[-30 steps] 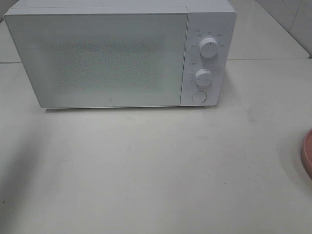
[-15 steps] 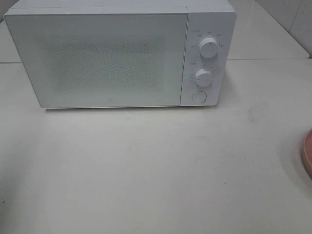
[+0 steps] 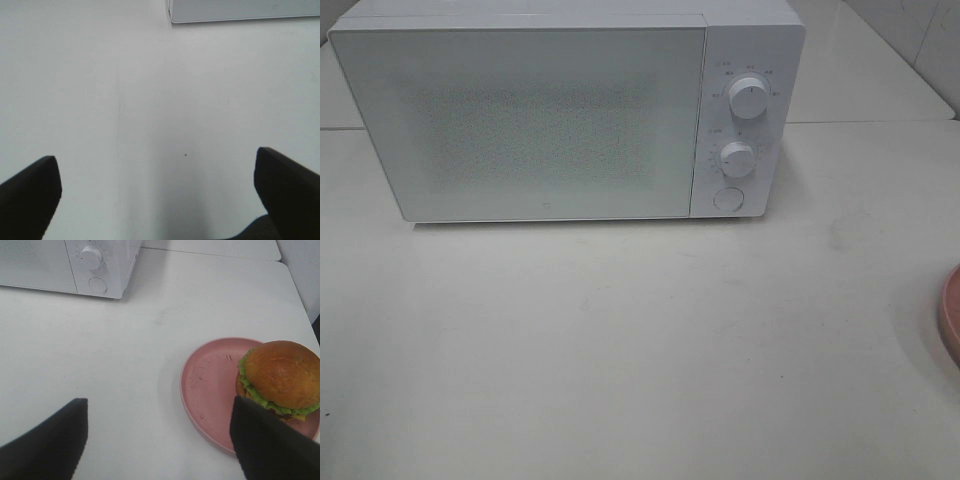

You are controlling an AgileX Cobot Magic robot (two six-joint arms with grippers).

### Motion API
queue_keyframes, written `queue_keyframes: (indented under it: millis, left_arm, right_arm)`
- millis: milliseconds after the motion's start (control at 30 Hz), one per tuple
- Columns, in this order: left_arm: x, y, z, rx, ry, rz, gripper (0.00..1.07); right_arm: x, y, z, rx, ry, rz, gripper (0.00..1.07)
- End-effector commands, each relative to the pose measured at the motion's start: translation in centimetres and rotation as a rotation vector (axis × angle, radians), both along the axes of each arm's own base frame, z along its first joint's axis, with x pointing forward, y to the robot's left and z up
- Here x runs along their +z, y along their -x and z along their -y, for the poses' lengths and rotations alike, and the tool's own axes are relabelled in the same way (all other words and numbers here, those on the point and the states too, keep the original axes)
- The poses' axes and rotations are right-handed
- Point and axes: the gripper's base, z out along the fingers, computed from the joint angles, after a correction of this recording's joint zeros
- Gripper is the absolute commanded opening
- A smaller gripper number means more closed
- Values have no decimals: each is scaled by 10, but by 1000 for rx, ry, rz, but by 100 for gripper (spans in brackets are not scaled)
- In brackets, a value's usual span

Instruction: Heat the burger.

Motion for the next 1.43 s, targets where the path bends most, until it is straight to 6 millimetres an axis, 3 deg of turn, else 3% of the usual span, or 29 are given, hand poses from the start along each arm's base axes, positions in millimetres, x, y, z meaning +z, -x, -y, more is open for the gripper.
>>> queue_keyframes:
  millis: [33, 200, 833, 1433]
  left_arm:
    - [-1, 8, 1, -5, 13, -14, 101]
    - [-9, 18, 1, -7, 0, -29, 101]
    - [-2, 73, 5, -12, 44, 332, 101]
    - [-2, 72, 7, 14, 53, 325, 101]
  right_arm:
    - [-1, 3, 1, -2, 14, 31, 76]
    - [-1, 3, 1, -2, 14, 31, 76]
    - [-1, 3, 1, -2, 14, 31, 76]
    - [0, 2, 1, -2, 15, 22, 76]
